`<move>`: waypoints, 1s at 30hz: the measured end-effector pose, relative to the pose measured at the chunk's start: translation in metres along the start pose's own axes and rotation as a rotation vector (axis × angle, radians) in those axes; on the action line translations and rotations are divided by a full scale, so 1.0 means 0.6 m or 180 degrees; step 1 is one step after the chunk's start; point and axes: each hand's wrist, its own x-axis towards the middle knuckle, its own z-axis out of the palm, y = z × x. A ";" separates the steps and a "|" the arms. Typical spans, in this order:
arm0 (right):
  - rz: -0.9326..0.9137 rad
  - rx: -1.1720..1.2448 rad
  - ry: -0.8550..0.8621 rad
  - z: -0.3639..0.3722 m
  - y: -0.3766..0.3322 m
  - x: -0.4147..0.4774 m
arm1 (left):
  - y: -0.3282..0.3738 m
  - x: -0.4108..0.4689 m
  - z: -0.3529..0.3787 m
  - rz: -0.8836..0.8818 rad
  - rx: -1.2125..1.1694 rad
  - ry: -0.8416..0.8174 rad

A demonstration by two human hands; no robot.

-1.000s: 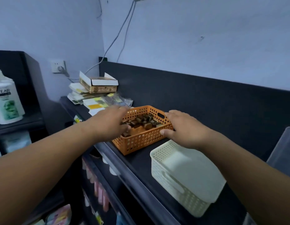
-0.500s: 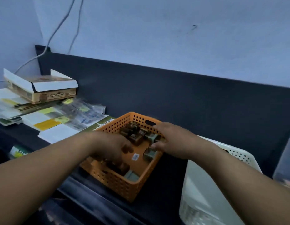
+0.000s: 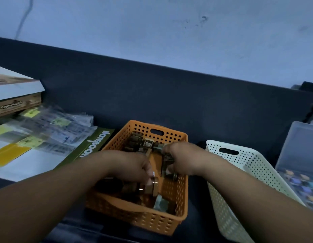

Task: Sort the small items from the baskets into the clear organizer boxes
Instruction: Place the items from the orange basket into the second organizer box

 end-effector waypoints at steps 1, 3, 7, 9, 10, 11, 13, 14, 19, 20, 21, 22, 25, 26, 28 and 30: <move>0.0032 -0.0102 -0.0063 0.001 -0.006 0.007 | -0.006 0.004 -0.004 0.0118 -0.0161 0.0122; 0.0053 -0.0278 -0.0221 0.007 -0.013 0.019 | -0.014 0.008 -0.011 0.0318 -0.0521 0.0423; 0.0187 -0.0533 -0.0517 0.024 -0.024 0.045 | -0.040 0.010 -0.029 0.0369 -0.1100 0.0869; 0.0211 -0.0767 -0.0615 0.030 -0.028 0.053 | -0.049 0.006 -0.032 0.0376 -0.1370 0.0971; 0.0210 -0.0876 -0.0655 0.032 -0.030 0.055 | -0.052 0.004 -0.032 0.0403 -0.1453 0.1027; 0.0216 -0.0940 -0.0688 0.034 -0.031 0.058 | -0.055 0.001 -0.031 0.0428 -0.1497 0.1097; 0.0257 -0.0845 -0.0702 0.034 -0.032 0.062 | -0.060 -0.004 -0.030 0.0524 -0.1550 0.1276; 0.0288 -0.0656 -0.0651 0.031 -0.032 0.063 | -0.063 -0.005 -0.030 0.0568 -0.1573 0.1381; 0.0257 0.0798 0.0096 -0.004 -0.029 0.040 | -0.068 -0.011 -0.037 0.0669 -0.1969 0.1769; 0.0239 0.1107 0.0251 -0.010 -0.029 0.033 | -0.067 -0.012 -0.040 0.0687 -0.2106 0.1759; 0.0230 0.1430 0.0392 -0.015 -0.028 0.028 | -0.065 -0.015 -0.043 0.0698 -0.2212 0.1699; 0.0237 0.1765 0.0517 -0.019 -0.026 0.021 | -0.061 -0.019 -0.045 0.0712 -0.2268 0.1630; 0.0318 0.2627 0.0845 -0.023 -0.020 -0.006 | -0.044 -0.027 -0.049 0.0741 -0.2219 0.1581; 0.0342 0.2799 0.0941 -0.025 -0.017 -0.016 | -0.035 -0.032 -0.049 0.0784 -0.2256 0.1588; 0.0374 0.3136 0.1090 -0.029 -0.006 -0.045 | -0.003 -0.038 -0.044 0.0929 -0.2467 0.1576; 0.0383 0.3513 0.1198 -0.035 0.010 -0.081 | 0.041 -0.041 -0.035 0.1019 -0.2758 0.1586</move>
